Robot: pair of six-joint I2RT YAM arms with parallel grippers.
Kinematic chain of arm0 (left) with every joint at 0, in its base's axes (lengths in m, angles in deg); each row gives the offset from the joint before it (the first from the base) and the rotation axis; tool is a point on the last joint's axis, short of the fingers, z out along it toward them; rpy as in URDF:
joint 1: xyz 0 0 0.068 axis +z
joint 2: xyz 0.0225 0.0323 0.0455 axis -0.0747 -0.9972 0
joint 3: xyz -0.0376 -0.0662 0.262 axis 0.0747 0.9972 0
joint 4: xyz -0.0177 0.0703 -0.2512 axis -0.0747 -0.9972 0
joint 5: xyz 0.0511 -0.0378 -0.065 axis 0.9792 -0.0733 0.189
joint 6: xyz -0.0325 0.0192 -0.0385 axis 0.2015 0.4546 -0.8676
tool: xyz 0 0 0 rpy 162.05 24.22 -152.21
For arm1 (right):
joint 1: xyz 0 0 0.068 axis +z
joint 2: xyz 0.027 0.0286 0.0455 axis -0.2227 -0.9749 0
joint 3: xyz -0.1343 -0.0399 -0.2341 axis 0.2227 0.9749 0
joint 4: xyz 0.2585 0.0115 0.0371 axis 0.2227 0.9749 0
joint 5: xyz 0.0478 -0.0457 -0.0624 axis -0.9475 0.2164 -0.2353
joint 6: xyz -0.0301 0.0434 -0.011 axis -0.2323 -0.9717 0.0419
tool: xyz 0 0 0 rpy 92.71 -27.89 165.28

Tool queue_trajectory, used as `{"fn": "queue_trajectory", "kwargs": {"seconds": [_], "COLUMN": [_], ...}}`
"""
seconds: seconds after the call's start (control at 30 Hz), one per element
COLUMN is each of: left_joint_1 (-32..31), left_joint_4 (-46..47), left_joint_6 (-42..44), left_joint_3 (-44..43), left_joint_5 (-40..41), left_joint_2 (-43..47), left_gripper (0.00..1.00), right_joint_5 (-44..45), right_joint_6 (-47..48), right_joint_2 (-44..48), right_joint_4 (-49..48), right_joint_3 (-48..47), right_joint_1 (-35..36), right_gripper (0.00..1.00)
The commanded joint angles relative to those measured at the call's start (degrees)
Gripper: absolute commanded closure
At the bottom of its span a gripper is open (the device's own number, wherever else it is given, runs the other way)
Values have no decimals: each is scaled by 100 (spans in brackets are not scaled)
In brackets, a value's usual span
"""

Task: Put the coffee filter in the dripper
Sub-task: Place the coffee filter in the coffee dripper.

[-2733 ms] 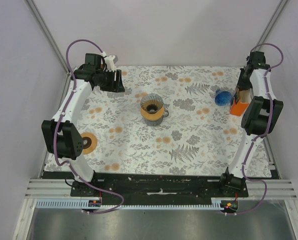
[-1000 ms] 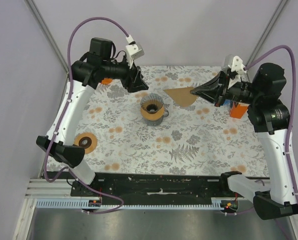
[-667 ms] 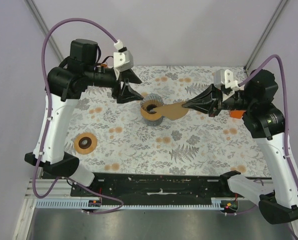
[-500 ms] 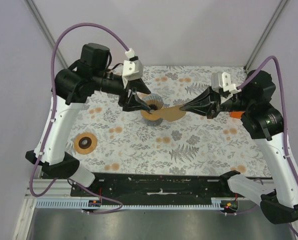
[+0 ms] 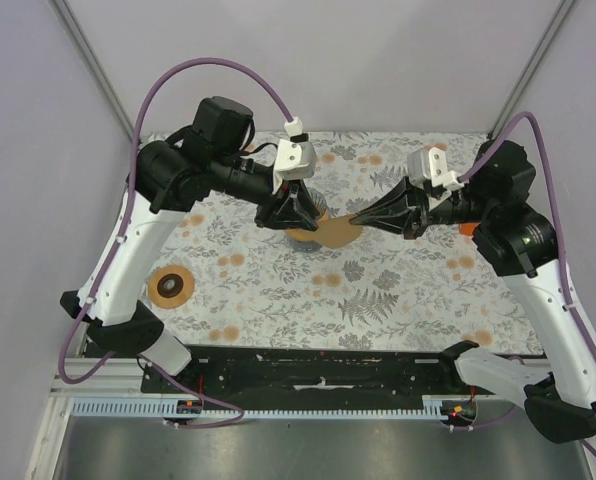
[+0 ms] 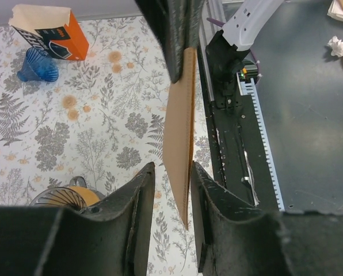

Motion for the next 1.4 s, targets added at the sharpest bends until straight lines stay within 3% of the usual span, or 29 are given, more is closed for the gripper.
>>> {"fn": "queue_trajectory", "kwargs": {"seconds": [0.0,0.07,0.13,0.17,0.33,0.43,0.57,0.67,0.9,1.07,1.2,1.37], "left_joint_1": [-123,-141,-167,-159,-158,-158,-167,-158,-158,-167,-333,-659], "left_joint_4": [-62,-194,-186,-168,78,105,17,-106,-485,498,1702,2643], "left_joint_6": [-87,0,27,-8,-324,-368,-123,140,1432,1591,1671,1407], "left_joint_3": [-234,-155,47,126,285,285,276,259,-190,616,1733,2419], "left_joint_5": [-68,-271,-298,-280,-332,-263,44,308,642,1073,1187,1600], "left_joint_2": [-23,-23,4,13,21,48,100,179,188,512,1075,1479], "left_gripper": [62,53,51,55,95,98,98,98,98,98,98,98], "right_joint_5": [488,805,745,648,586,551,910,1218,1763,2456,2783,2494], "right_joint_6": [-254,-684,-966,-1054,-1204,-1204,-811,-283,-554,-913,-976,-1019], "right_joint_2": [-97,-202,-272,-316,-449,-431,-186,279,1360,2134,2670,2786], "right_joint_4": [-111,-295,-401,-445,-525,-516,-192,55,-664,-1822,-3316,-4073], "right_joint_3": [-129,-243,-401,-454,-499,-428,-314,1,1196,2242,3173,3465], "right_joint_1": [62,62,62,53,62,62,62,62,97,203,229,238], "right_gripper": [100,100,100,100,100,100,61,42,25,23,30,41]}}
